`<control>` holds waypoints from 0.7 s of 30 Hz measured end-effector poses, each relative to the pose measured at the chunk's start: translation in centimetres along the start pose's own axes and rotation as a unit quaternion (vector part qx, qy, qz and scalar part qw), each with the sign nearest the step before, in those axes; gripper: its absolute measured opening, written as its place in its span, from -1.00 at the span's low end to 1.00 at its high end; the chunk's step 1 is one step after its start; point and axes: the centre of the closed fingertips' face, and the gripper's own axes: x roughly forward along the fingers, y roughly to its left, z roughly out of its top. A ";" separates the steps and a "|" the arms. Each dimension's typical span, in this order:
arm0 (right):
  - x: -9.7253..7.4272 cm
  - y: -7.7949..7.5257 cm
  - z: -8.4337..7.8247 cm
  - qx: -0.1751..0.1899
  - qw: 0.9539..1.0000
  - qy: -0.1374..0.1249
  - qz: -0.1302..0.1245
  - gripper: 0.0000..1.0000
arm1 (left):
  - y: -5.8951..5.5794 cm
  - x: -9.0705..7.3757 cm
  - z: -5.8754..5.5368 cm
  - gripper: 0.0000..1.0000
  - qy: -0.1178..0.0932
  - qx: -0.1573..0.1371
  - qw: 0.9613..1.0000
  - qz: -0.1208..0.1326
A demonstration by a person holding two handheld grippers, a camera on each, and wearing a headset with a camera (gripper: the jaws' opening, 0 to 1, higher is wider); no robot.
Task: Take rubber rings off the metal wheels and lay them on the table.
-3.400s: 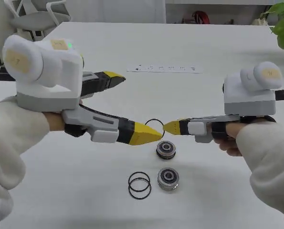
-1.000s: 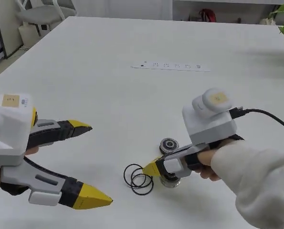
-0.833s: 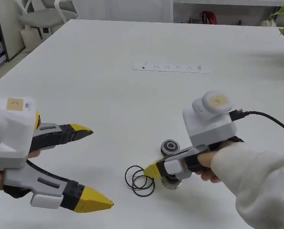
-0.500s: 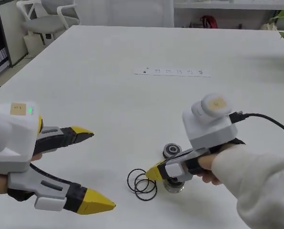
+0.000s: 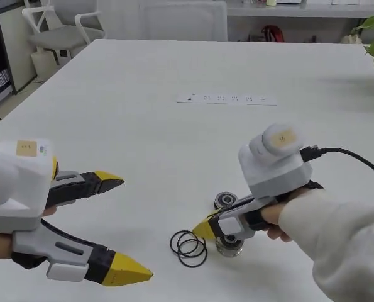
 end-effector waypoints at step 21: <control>-3.6 -2.7 3.0 0.009 0.996 -0.074 -0.040 -0.78 | -0.1 0.1 0.1 1.00 -0.001 -0.006 1.000 -0.002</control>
